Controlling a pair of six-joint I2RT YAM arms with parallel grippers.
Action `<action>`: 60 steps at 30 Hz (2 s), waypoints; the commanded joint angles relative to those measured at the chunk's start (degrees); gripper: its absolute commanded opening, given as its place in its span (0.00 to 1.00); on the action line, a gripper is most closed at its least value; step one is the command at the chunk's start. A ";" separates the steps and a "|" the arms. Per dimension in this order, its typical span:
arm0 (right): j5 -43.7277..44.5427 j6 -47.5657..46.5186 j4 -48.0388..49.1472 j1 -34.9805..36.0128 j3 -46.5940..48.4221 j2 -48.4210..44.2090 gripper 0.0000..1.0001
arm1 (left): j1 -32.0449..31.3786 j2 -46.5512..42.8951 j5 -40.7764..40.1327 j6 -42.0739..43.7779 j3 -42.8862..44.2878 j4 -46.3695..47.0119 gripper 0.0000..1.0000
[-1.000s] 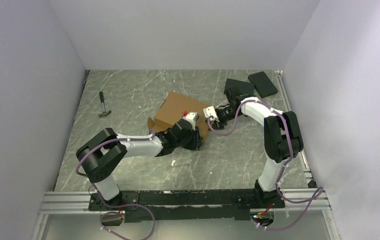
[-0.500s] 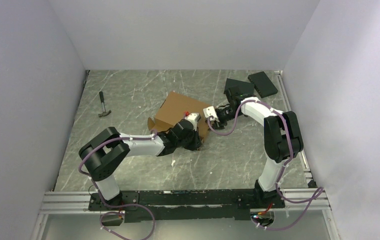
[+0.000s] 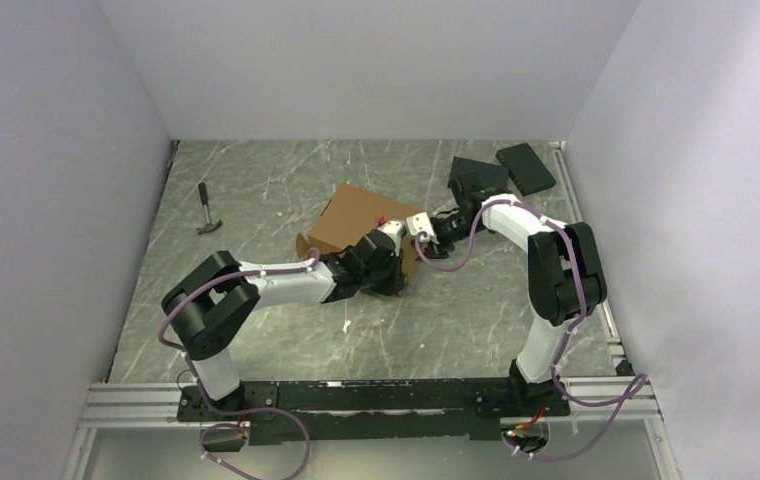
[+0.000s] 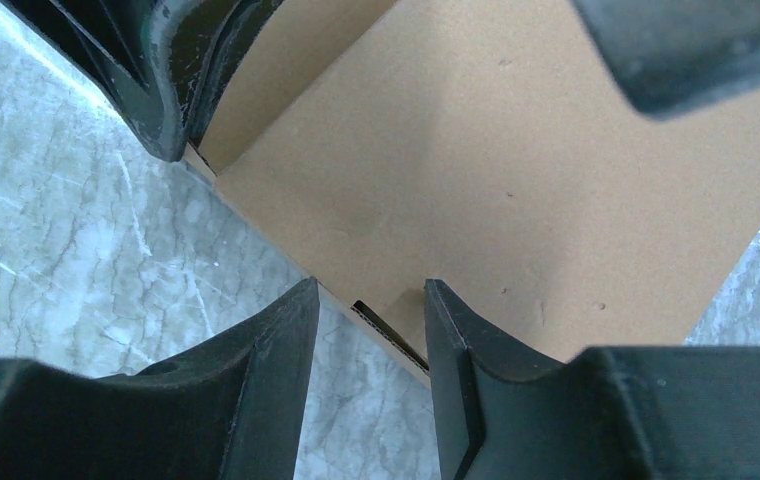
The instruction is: Fold the paper box
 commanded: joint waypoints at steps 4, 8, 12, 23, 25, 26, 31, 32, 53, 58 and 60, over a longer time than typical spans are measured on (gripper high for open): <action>-0.77 -0.78 -3.70 0.87 -1.18 0.04 0.46 | 1.28 1.09 0.47 -1.06 5.80 2.45 0.00; -0.79 -0.70 -3.58 0.87 -1.22 0.04 0.46 | 1.67 1.27 0.92 -1.70 5.64 2.69 0.00; -0.88 -0.60 -3.50 0.87 -1.18 0.03 0.46 | 2.20 0.38 2.29 -2.51 4.57 3.57 0.01; -1.93 -1.35 -4.01 0.23 -1.33 -0.69 0.53 | 2.91 -6.69 3.06 -1.86 0.57 1.59 0.24; -2.08 -1.71 -4.17 0.08 -1.42 -1.17 0.57 | 3.23 -8.49 3.52 -1.40 -0.66 1.39 0.26; -2.29 -1.79 -4.25 0.01 -1.44 -1.59 0.58 | 3.45 -9.56 3.50 -1.22 -1.26 1.08 0.26; -3.43 -2.50 -5.29 -0.56 -1.38 -4.22 0.68 | 5.52 -16.07 1.92 -0.20 -4.90 -1.58 0.30; -3.61 -2.65 -5.65 -0.66 -1.24 -4.90 0.69 | 6.44 -17.45 1.46 0.24 -5.67 -2.39 0.31; -10.92 27.56 -6.82 -3.86 -2.99 -17.22 0.55 | 41.45 -8.55 26.05 12.21 -1.24 5.10 0.75; -11.17 30.18 -5.79 -4.27 -5.13 -17.70 0.51 | 42.42 -3.06 29.41 13.34 1.96 5.64 0.72; -11.40 30.05 -5.81 -4.48 -5.42 -17.51 0.51 | 42.82 -1.65 29.65 13.52 2.47 5.27 0.69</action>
